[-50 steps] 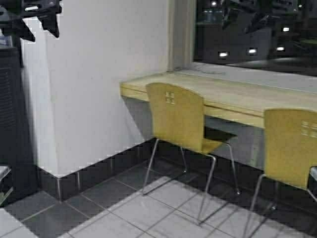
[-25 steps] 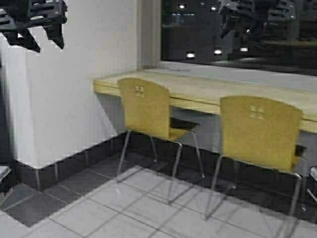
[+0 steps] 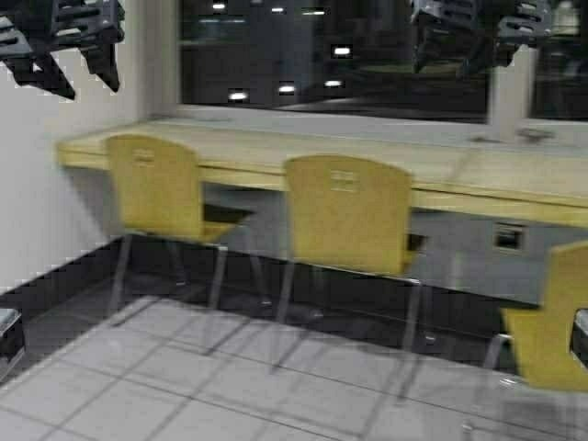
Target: Push the chairs under the table
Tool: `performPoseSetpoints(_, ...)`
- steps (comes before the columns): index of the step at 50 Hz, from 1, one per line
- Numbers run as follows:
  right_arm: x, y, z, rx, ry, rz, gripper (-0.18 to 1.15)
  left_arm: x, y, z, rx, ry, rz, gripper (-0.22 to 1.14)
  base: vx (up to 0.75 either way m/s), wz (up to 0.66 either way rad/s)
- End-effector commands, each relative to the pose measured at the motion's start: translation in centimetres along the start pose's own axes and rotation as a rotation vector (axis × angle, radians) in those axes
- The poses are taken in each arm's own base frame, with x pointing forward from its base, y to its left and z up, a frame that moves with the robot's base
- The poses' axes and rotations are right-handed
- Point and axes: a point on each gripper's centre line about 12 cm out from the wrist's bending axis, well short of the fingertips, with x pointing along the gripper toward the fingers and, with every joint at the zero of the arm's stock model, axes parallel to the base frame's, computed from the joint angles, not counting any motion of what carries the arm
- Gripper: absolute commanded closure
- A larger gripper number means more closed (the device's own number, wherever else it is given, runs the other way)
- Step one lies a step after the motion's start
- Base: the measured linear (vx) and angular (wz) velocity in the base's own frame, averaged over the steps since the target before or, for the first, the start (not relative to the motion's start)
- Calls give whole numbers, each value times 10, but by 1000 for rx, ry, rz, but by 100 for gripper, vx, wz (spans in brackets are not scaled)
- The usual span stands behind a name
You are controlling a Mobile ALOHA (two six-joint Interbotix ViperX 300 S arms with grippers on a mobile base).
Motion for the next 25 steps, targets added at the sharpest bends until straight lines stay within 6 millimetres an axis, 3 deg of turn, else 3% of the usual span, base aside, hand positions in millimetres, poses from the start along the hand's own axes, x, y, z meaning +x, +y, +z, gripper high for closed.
performPoseSetpoints(1,-2,2,8,6,-24,6,6,-1,-3,2,1,-6,-8,4,-22,-48)
performPoseSetpoints(7,-1,4,19,3,-48,10,6,2,-3,5,10,-8,-7,4,-21,-44)
performPoseSetpoints(25,0,3,14,1,-34,8,6,9,-2,2,2,15,-3,4,-14,-24)
